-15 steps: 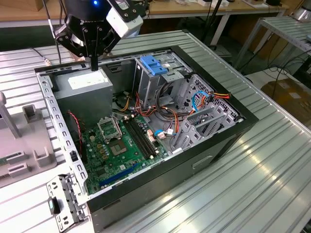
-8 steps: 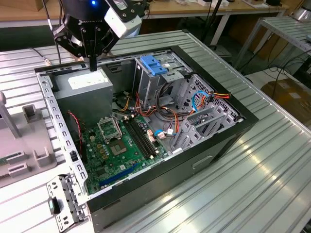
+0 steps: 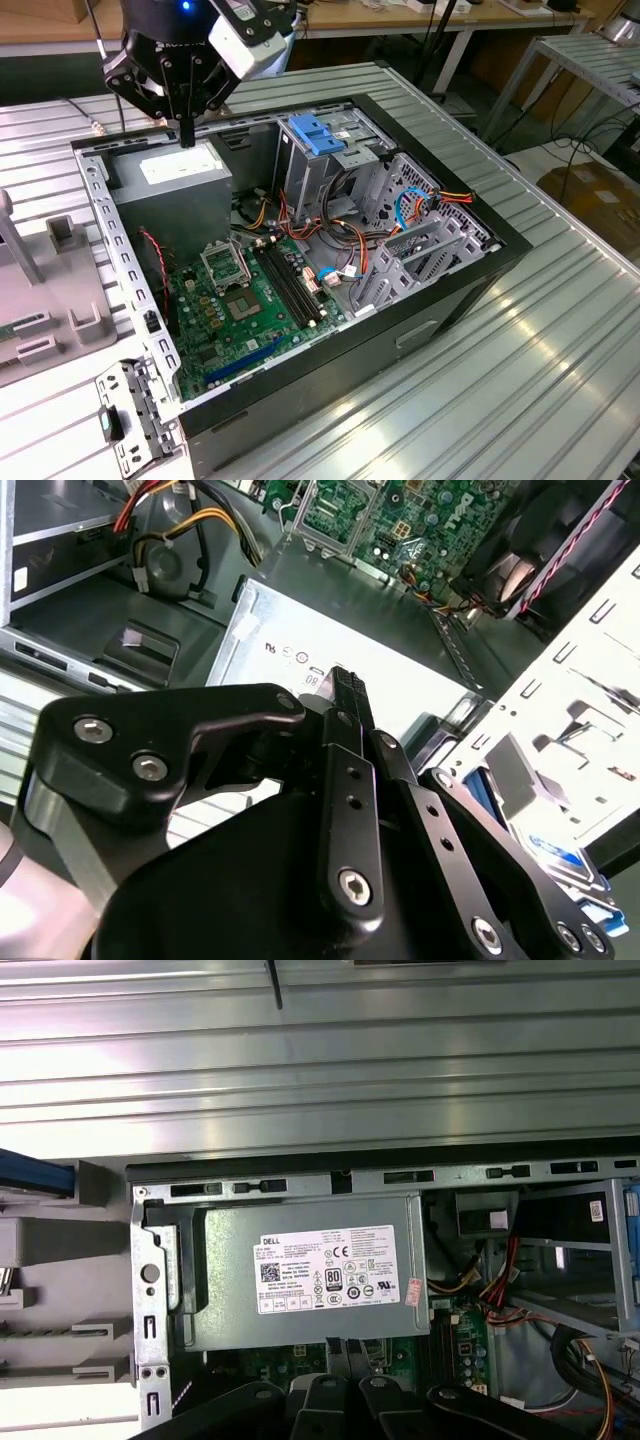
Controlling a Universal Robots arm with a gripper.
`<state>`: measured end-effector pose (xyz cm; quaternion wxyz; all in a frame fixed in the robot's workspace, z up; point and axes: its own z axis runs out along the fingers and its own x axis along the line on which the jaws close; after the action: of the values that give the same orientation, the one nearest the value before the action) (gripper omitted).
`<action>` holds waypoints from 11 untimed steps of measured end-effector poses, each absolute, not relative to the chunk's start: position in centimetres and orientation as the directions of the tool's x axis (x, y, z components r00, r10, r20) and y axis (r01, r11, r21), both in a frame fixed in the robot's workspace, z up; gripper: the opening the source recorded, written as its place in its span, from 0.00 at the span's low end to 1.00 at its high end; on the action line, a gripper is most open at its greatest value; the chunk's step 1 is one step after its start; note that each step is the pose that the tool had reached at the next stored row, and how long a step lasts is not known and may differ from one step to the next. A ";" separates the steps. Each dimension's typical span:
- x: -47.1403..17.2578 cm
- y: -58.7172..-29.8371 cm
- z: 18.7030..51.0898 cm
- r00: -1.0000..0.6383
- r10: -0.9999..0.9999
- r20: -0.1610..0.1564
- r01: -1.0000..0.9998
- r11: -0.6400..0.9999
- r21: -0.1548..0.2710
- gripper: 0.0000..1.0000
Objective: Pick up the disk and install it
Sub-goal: 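Reach for the disk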
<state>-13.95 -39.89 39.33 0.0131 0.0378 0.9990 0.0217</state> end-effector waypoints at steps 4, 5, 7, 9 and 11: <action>-14.1 -39.9 39.3 -0.997 0.076 -0.024 0.075 0.996 0.044 0.11; -14.1 -39.9 39.3 -0.997 0.076 -0.024 0.075 0.996 0.044 0.11; -14.2 -39.9 39.3 -0.997 0.076 -0.024 0.075 0.996 0.044 0.11; -14.3 -39.9 39.3 -0.997 0.076 -0.024 0.075 0.996 0.044 0.11; -14.3 -39.9 39.3 -0.997 0.076 -0.024 0.075 0.996 0.044 0.11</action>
<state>-14.34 -39.89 39.33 0.0131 0.0379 0.9990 0.0217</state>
